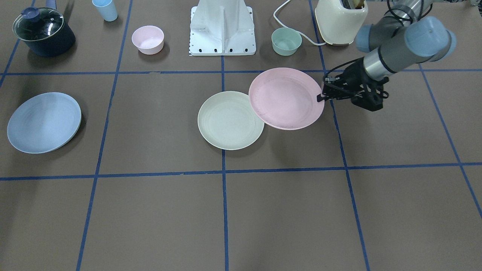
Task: Stack three plates with pink and blue
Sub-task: 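Slide the pink plate with the left gripper onto the cream plate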
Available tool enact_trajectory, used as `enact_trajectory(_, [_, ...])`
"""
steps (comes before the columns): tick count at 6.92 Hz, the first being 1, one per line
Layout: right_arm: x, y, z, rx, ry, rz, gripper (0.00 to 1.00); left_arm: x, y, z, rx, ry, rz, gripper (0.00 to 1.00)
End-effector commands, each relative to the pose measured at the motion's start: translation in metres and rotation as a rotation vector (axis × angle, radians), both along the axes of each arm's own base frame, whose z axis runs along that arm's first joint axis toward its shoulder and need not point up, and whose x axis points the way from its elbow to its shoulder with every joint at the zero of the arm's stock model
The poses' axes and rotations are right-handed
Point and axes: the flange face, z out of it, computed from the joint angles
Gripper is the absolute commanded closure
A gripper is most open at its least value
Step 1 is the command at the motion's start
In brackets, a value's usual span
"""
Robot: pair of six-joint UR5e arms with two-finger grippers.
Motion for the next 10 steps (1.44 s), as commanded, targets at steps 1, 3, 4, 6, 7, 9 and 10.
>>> enact_trajectory(1, [-0.002, 0.001, 0.002, -0.004, 0.0, -0.004, 0.0, 0.087, 0.022, -0.055, 0.003, 0.017, -0.01, 1.0])
enact_trajectory(3, [-0.002, 0.001, 0.001, -0.006, -0.002, -0.003, 0.0, 0.116, 0.013, -0.064, 0.007, 0.005, -0.014, 1.0])
enact_trajectory(4, [-0.002, 0.001, 0.002, -0.007, -0.001, -0.003, 0.0, 0.119, 0.011, -0.059, 0.003, -0.006, -0.018, 1.0])
enact_trajectory(6, [-0.002, 0.001, 0.002, -0.009, -0.001, -0.002, 0.0, 0.138, 0.0, -0.058, -0.003, -0.024, -0.022, 0.83])
enact_trajectory(7, [-0.002, 0.001, 0.001, -0.006, -0.002, -0.002, 0.0, 0.136, 0.004, -0.055, -0.004, -0.026, -0.022, 0.01])
enact_trajectory(9, [-0.006, 0.002, 0.002, -0.01, -0.003, -0.009, 0.0, 0.118, 0.012, -0.06, 0.004, -0.004, -0.023, 0.0])
enact_trajectory(10, [-0.02, 0.004, 0.002, -0.009, -0.003, -0.038, 0.0, 0.101, 0.011, -0.077, 0.016, 0.012, -0.04, 0.0])
